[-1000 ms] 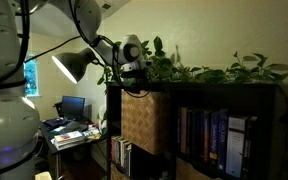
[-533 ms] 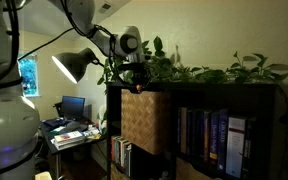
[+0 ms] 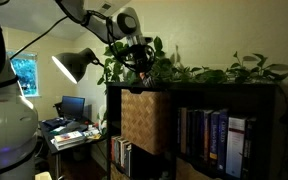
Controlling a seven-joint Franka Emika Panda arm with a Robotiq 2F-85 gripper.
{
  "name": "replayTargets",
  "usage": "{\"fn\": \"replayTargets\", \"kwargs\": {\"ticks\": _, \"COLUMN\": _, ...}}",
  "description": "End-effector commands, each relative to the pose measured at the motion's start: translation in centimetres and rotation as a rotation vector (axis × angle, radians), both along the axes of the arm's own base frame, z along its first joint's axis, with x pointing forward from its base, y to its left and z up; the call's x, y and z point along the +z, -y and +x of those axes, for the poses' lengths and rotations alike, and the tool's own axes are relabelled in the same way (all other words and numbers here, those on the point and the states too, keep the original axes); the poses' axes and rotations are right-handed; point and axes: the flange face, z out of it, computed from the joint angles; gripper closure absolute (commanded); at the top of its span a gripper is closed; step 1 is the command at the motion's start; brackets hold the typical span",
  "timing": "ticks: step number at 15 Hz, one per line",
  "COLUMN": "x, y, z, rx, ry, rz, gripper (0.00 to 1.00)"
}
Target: Pull out the middle compartment ,remove some socks and close it
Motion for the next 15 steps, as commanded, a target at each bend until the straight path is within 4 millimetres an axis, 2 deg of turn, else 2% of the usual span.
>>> {"fn": "replayTargets", "kwargs": {"ticks": 1, "x": 2.9, "y": 1.5, "z": 0.0, "rx": -0.059, "ry": 0.059, "rz": -0.086, "gripper": 0.91}}
{"fn": "replayTargets", "kwargs": {"ticks": 3, "x": 3.8, "y": 2.3, "z": 0.9, "rx": -0.084, "ry": 0.120, "rz": -0.139, "gripper": 0.91}}
{"fn": "replayTargets", "kwargs": {"ticks": 7, "x": 3.7, "y": 3.2, "z": 3.5, "rx": -0.091, "ry": 0.214, "rz": -0.185, "gripper": 0.91}}
{"fn": "replayTargets", "kwargs": {"ticks": 12, "x": 1.0, "y": 3.9, "z": 7.5, "rx": -0.106, "ry": 0.271, "rz": -0.199, "gripper": 0.91}}
{"fn": "replayTargets", "kwargs": {"ticks": 15, "x": -0.4, "y": 3.5, "z": 9.1, "rx": -0.098, "ry": 0.274, "rz": -0.204, "gripper": 0.92}}
